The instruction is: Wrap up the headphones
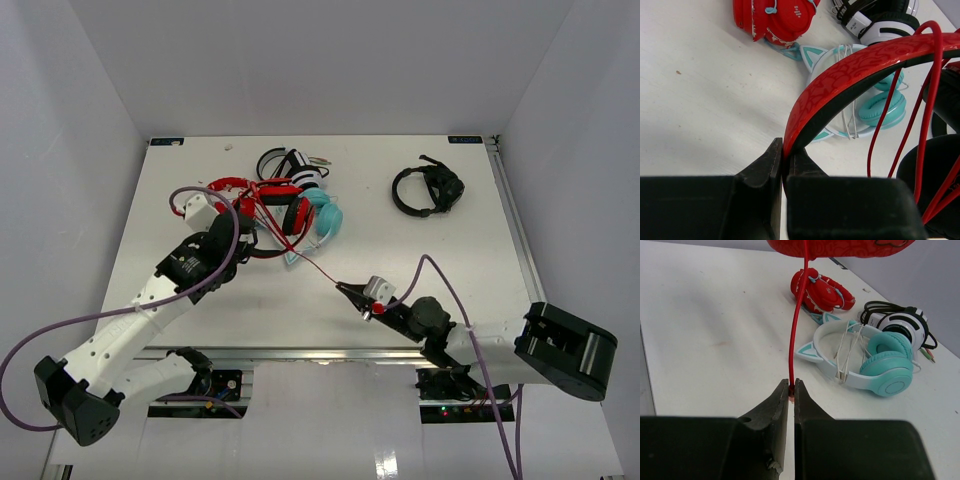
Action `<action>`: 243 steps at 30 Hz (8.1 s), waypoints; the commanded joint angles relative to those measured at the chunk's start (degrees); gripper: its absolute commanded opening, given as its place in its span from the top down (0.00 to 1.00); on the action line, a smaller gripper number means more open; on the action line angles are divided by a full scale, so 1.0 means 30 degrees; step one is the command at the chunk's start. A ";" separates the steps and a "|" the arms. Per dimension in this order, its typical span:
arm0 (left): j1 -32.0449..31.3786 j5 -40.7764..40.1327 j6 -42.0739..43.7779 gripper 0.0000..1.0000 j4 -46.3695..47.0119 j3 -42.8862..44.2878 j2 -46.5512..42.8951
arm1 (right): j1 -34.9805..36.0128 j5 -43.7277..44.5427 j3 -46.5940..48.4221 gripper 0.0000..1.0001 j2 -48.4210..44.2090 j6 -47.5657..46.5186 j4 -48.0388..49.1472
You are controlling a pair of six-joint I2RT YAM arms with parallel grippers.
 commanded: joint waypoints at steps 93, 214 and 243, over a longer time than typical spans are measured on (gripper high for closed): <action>0.2787 1.4473 -0.0569 1.00 1.0080 -0.9689 -0.2392 | -0.3089 0.2411 0.5666 0.92 1.1357 1.0390 1.1431; 0.1065 1.0577 0.5121 1.00 1.1104 -1.2681 0.0652 | -0.9323 -0.0532 0.3863 0.49 1.2822 2.1427 1.1431; -0.3225 0.4421 0.3226 0.14 0.6460 -0.8243 0.4920 | -1.0275 0.0154 0.0066 0.37 0.1288 1.6936 0.4067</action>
